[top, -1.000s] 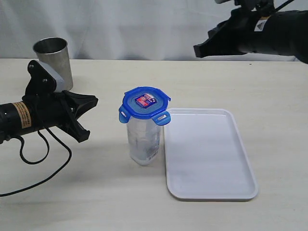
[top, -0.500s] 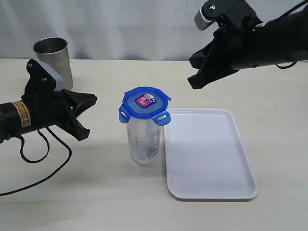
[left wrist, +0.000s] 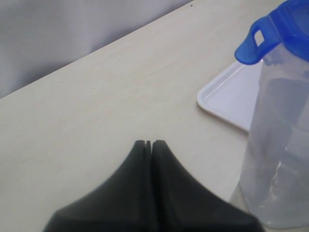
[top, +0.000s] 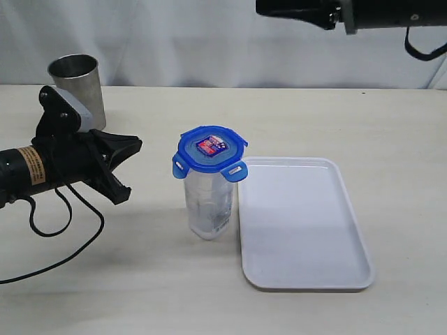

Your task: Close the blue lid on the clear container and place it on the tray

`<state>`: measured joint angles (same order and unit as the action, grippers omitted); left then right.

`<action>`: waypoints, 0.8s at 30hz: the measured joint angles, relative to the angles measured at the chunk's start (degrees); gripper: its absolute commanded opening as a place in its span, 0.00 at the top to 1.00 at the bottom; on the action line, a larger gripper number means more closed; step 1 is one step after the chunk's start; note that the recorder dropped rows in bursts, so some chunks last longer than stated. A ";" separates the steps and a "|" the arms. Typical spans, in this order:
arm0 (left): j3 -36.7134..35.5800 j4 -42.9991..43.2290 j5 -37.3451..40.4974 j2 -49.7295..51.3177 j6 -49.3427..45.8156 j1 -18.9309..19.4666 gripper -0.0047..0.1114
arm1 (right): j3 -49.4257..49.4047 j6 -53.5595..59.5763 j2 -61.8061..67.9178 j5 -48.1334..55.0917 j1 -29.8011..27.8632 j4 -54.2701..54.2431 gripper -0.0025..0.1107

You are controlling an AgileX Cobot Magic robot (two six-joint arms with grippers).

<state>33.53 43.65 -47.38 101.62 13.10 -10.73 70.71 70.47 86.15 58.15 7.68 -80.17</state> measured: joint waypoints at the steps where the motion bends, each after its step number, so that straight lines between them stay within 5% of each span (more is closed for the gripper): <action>1: 0.00 0.00 -0.11 0.00 0.00 0.00 0.96 | 1.75 -4.32 -0.11 -4.98 1.53 8.36 0.94; 4: 0.00 0.00 -0.24 0.00 0.08 0.00 0.96 | 3.78 -21.40 -1.44 -19.68 8.38 40.49 0.94; 8: 0.00 0.08 -0.24 0.00 0.08 0.00 0.96 | 3.91 -57.17 -2.09 -25.54 16.89 92.64 0.94; 9: 0.00 0.08 -0.24 0.00 0.08 0.00 0.96 | 3.91 -80.85 -1.52 -19.99 21.00 121.87 0.94; 11: 0.00 0.08 -0.24 0.00 0.08 0.00 0.96 | 1.60 -105.54 0.57 -3.85 26.14 152.88 0.94; 12: 0.00 0.08 -0.24 0.00 0.08 0.00 0.96 | 0.83 -108.41 0.86 -1.44 26.93 157.11 0.94; 14: 0.00 0.08 -0.24 0.00 0.08 0.00 0.96 | 0.60 -104.68 0.30 -7.66 28.10 151.50 0.94; 16: 0.00 0.25 -0.24 0.00 0.08 0.00 0.96 | 6.67 -79.91 0.17 -13.98 27.09 118.10 0.94; 18: 0.00 1.91 -0.71 0.00 0.08 0.00 0.96 | 13.57 -63.83 0.40 -9.18 26.20 97.87 0.94; 24: 0.00 10.41 -3.22 0.00 1.88 0.00 0.96 | 22.06 -52.95 4.76 -1.74 25.97 73.46 0.94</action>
<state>33.53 54.06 -50.60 101.62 14.98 -10.73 92.77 17.52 90.91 56.41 33.65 -6.72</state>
